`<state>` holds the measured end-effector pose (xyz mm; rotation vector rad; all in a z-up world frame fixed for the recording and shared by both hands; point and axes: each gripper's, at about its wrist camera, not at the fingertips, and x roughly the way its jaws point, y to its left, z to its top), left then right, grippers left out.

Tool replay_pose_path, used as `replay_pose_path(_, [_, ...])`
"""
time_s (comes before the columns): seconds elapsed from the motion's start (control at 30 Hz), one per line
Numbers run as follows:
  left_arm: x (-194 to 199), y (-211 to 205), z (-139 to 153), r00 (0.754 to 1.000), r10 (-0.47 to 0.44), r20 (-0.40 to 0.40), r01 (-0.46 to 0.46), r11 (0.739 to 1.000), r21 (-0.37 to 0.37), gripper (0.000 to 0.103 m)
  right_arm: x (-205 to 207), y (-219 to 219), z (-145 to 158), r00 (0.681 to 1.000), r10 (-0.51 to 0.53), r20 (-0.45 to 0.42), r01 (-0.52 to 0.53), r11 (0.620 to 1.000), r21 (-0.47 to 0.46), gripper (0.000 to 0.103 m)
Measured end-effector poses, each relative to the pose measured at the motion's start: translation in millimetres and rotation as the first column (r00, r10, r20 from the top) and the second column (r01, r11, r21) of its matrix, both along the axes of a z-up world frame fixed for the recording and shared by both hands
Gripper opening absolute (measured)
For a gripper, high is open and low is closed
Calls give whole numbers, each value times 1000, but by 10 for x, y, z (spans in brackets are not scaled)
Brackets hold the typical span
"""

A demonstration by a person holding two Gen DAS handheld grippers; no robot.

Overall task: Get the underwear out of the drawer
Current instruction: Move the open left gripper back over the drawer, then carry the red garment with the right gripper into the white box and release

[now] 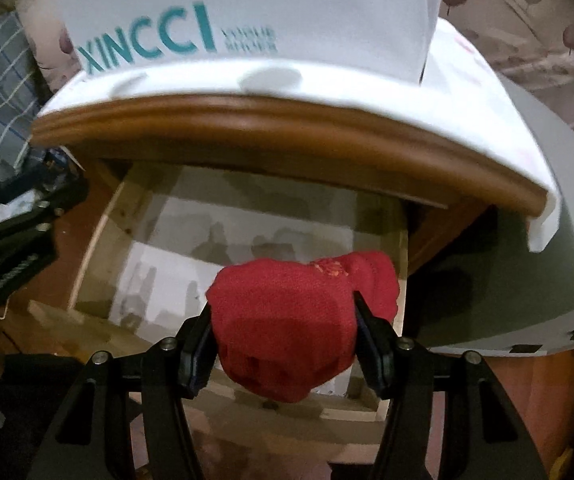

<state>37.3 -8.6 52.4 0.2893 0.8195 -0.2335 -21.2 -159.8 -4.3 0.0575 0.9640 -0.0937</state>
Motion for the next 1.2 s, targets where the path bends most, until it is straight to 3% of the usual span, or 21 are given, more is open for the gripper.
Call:
replay_pose_path(0.27, [58,131,34,999,44,-13,-44,999,-14,59,-187,44,598,999,38,37,-38,999,5,57])
replay_pose_path(0.43, [94,222,53,997,67,-27,-68,997,-27,60,-227,8,1214,992,48,116,-51,999,19,57])
replay_pose_path(0.57, [135,293,56,995,92,-37,-93,995,-37,59,-105,56,1708,978,60,197,-56,998,-26,57])
replay_pose_path(0.77, [176,390,64,993,113,-45,-116,992,-50,59,329,111,2195,960,58,274,-36,996,-84,57])
replay_pose_path(0.97, [178,422,76,992,122,-35,-123,991,-42,59,856,128,2315,960,53,275,-9,987,-160,57])
replay_pose_path(1.2, [228,474,40,989,134,-60,-137,989,-48,59,1434,121,2137,975,43,216,6,976,-218,57])
